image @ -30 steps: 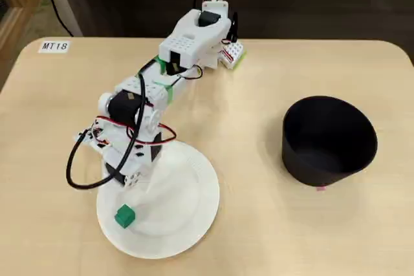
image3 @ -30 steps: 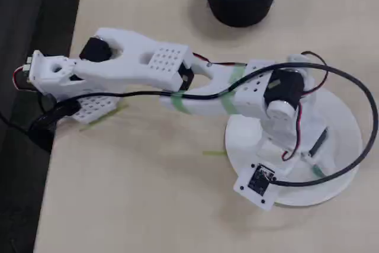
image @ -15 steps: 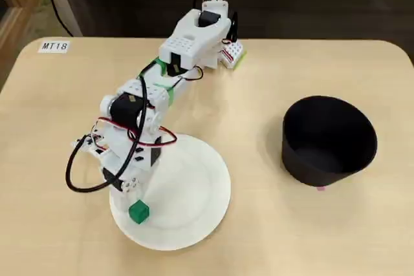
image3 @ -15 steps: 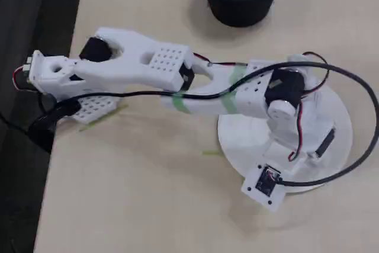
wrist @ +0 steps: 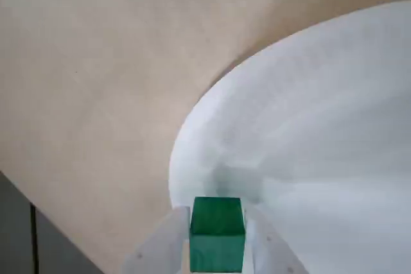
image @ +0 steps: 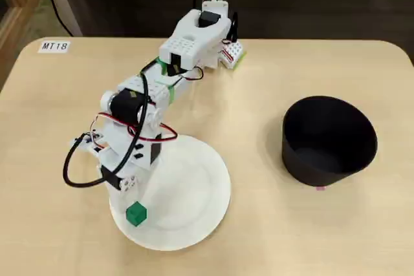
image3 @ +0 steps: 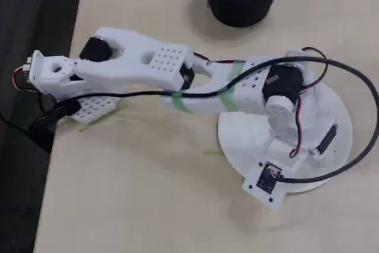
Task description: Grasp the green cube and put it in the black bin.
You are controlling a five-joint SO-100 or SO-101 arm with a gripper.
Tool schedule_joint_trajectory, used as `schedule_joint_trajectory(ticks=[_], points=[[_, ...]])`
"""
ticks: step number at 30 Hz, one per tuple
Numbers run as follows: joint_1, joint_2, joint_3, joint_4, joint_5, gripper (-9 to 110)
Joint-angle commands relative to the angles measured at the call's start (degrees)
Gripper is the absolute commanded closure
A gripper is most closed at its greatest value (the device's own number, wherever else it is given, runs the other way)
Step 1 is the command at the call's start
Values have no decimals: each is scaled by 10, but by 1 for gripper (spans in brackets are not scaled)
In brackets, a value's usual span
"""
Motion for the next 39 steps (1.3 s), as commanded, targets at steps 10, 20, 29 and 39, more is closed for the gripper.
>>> schedule_joint_trajectory(ticks=[10,20,29,39], points=[[-62,184,23,90,25,102],[-212,463,253,90,21,102],[-455,625,434,90,46,102],[-591,641,540,87,52,102]])
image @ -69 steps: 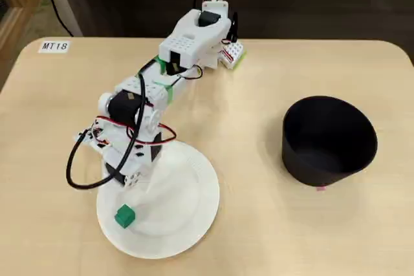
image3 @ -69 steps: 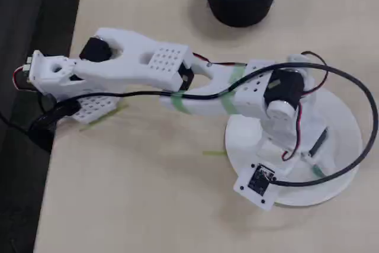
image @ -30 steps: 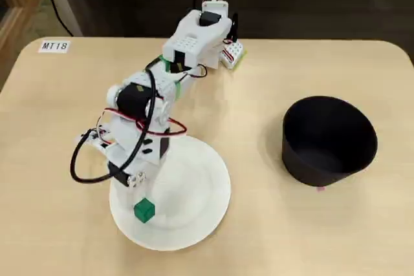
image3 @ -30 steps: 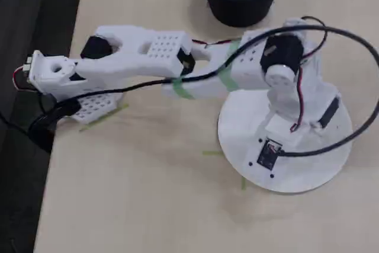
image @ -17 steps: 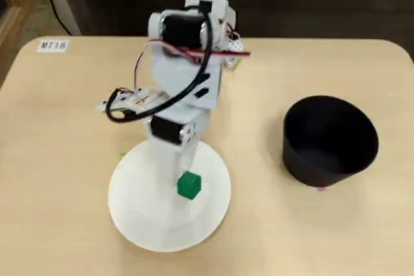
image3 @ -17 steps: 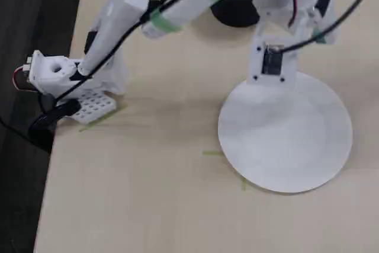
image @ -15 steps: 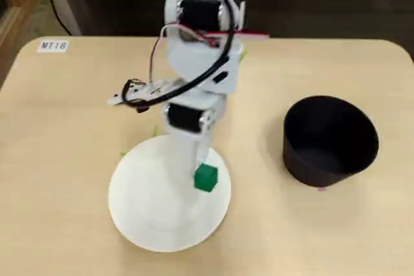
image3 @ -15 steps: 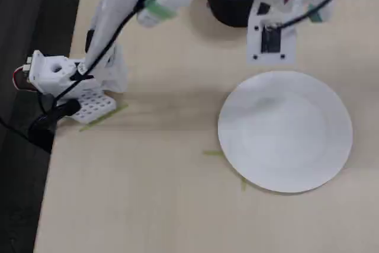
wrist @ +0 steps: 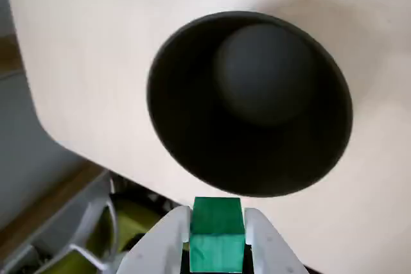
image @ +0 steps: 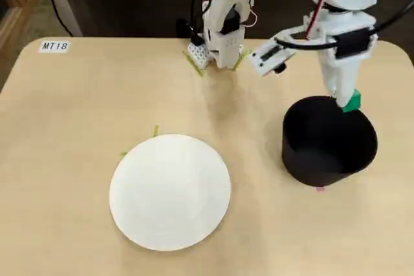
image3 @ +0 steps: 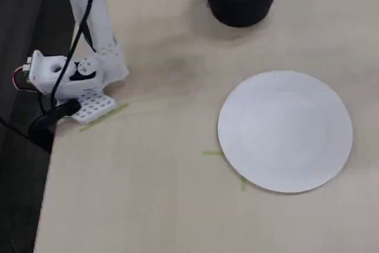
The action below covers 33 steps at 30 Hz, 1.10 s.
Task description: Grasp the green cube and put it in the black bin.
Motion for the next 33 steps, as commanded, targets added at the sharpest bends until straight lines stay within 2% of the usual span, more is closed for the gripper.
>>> schedule_joint_trajectory(ticks=[1,20,24,26,30,32,33], points=[[-10,6,1,-3,-4,102],[32,-63,-2,-28,-16,101],[31,-63,-5,-29,-41,80],[31,-62,-5,-30,-43,74],[35,-69,-4,-30,-38,78],[40,-74,-3,-30,-30,88],[42,-74,-3,-30,-30,97]])
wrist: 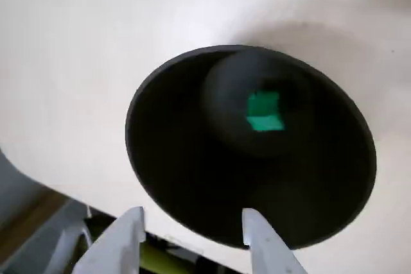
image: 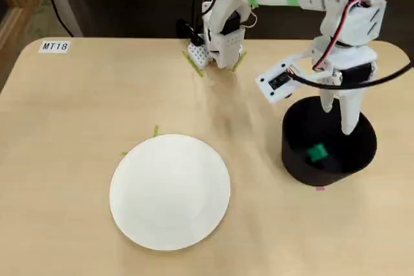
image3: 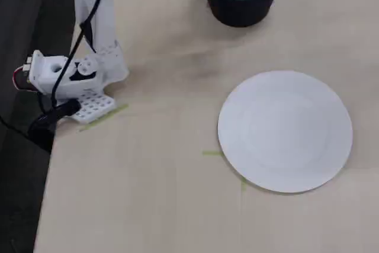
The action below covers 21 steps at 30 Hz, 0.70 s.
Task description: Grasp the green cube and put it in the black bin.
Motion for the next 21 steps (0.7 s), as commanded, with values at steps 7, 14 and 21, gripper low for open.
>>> schedule_joint_trajectory(ticks=[7,14,21], points=[[94,69,22,25,-33,102],[298,482,391,-142,-90,102],[278,943,915,-328,-61,102]])
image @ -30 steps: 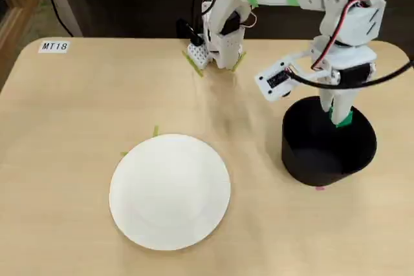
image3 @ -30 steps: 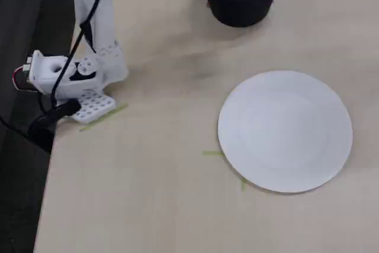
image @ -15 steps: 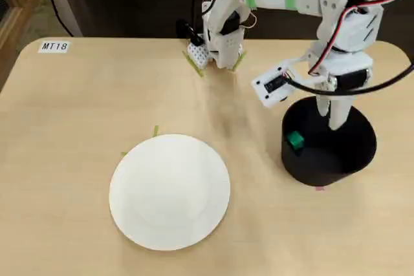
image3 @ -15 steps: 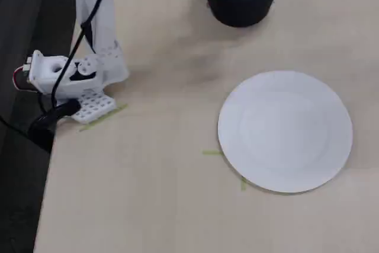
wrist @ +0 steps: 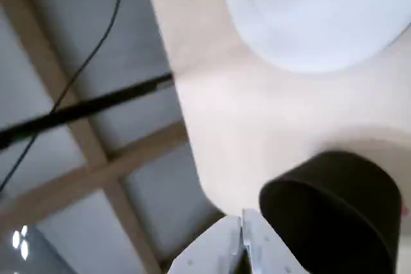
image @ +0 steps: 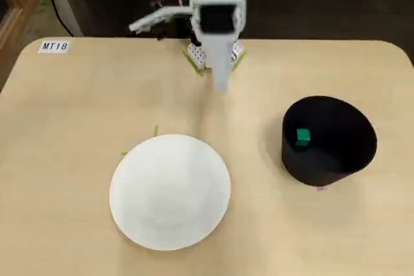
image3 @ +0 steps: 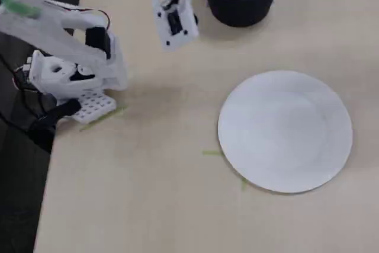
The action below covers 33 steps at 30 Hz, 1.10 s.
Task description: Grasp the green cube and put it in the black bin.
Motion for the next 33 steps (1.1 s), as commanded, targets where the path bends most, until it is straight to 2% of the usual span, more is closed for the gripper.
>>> schedule_joint_trajectory(ticks=[1,9,33], points=[[-5,220,224,-25,1,102],[17,374,379,4,-13,102],[60,374,567,-66,-62,102]])
